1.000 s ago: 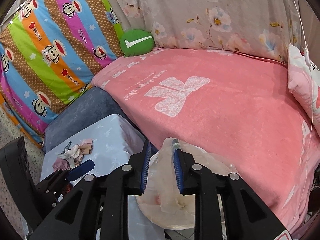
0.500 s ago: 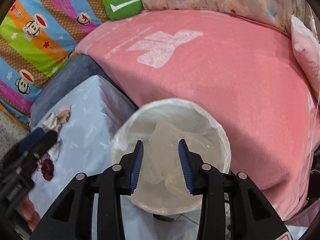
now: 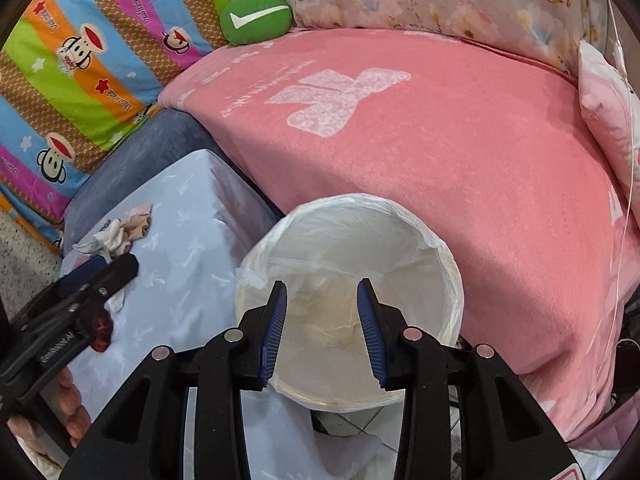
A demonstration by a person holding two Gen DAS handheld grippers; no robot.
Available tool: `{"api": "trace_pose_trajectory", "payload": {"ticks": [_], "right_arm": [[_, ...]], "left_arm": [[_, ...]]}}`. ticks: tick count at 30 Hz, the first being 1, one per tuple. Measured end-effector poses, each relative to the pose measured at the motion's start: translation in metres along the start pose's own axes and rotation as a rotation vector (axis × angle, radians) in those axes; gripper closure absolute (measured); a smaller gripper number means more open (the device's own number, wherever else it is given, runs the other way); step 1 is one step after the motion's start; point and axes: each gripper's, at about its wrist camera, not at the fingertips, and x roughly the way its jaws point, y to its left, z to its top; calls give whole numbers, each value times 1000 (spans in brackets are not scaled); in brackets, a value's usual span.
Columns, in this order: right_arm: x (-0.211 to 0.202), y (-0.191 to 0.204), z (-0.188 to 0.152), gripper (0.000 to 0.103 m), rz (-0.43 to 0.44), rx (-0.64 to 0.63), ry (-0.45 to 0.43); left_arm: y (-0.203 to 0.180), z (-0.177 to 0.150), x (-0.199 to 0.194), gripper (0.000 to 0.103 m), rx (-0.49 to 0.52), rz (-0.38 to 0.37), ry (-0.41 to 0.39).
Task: Collect trash
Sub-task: 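Move the left gripper to the dark red velvet scrunchie and grasp it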
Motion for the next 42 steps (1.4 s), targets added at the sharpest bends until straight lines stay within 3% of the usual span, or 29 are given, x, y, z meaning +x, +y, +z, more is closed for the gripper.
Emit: {"api": "trace_pose_trajectory", "payload": {"ticks": [10, 27, 33, 37, 42], "right_arm": [[2, 88, 1, 63, 94, -111, -31], [71, 221, -33, 63, 219, -218, 77], [97, 249, -42, 63, 235, -233, 112], [116, 267, -48, 63, 235, -246, 136], [141, 285, -51, 63, 255, -239, 175]], "left_arm": [[73, -21, -8, 36, -112, 126, 10], [220, -82, -10, 36, -349, 314, 105], [250, -101, -3, 36, -416, 329, 148], [262, -111, 2, 37, -467, 293, 167], [265, -117, 9, 46, -488, 250, 193]]}}
